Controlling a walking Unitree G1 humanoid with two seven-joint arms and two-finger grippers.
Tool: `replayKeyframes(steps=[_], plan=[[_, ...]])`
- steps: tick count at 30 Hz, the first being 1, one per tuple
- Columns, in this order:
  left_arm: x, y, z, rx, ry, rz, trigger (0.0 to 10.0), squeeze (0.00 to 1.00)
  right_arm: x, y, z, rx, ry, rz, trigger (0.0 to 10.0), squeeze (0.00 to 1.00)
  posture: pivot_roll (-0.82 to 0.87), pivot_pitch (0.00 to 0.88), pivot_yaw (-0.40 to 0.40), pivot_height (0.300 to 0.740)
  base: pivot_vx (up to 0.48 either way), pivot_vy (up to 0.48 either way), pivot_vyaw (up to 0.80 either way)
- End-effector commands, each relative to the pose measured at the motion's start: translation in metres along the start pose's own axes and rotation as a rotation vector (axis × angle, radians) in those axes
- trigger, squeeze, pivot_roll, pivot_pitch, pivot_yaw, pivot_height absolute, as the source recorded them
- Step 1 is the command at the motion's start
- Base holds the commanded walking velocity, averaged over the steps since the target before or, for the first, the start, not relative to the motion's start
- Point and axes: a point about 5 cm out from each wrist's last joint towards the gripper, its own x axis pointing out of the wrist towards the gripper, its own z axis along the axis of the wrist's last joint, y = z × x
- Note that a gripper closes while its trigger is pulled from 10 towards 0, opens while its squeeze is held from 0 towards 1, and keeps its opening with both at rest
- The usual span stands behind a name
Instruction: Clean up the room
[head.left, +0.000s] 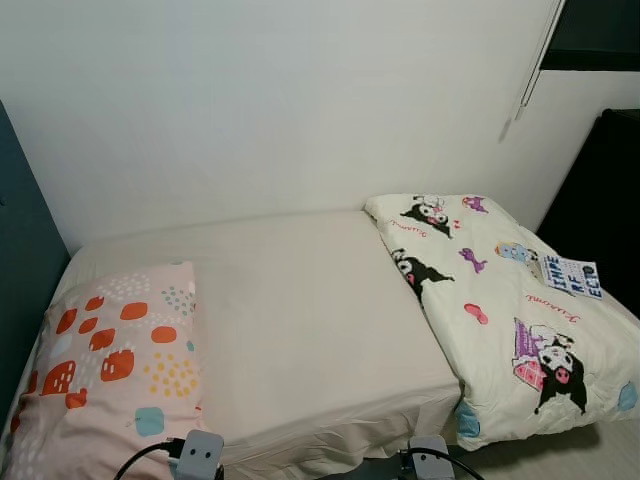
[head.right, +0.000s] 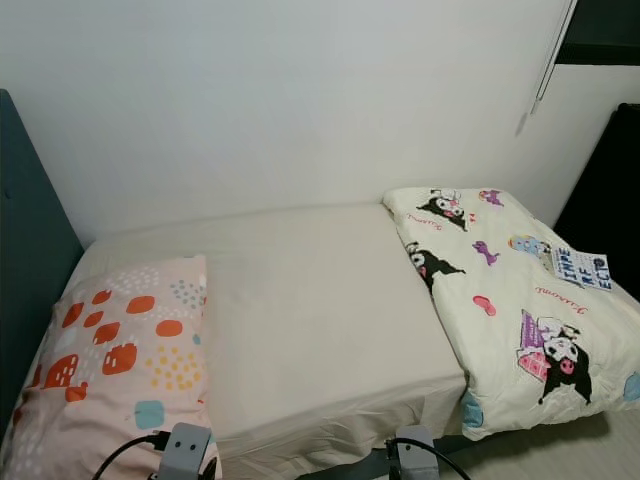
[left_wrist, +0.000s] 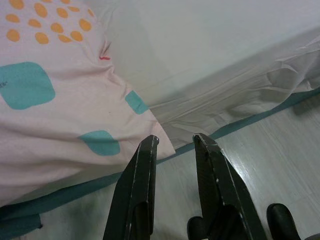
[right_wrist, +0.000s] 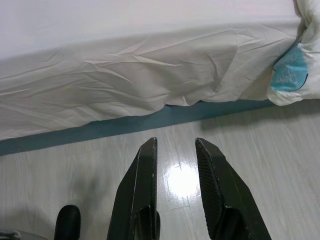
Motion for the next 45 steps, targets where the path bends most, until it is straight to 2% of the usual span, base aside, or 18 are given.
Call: replayKeyframes(steps=[1, 45], plan=[[-0.0015, -0.0012, -0.0052, 0.002, 0.033, -0.008, 10.0, 0.00, -0.0008, 0.0011, -0.0042, -0.004, 0.027, 0.002, 10.0, 0.00, 0.03, 0.065, -0.062, 0.740, 0.000, 0.000, 0.00], [0.0005, 0.0024, -0.0021, 0.001, 0.026, 0.013, 10.0, 0.00, 0.0020, 0.0062, -0.0008, -0.011, 0.032, 0.020, 10.0, 0.00, 0.03, 0.078, -0.063, 0.740, 0.000, 0.000, 0.00]])
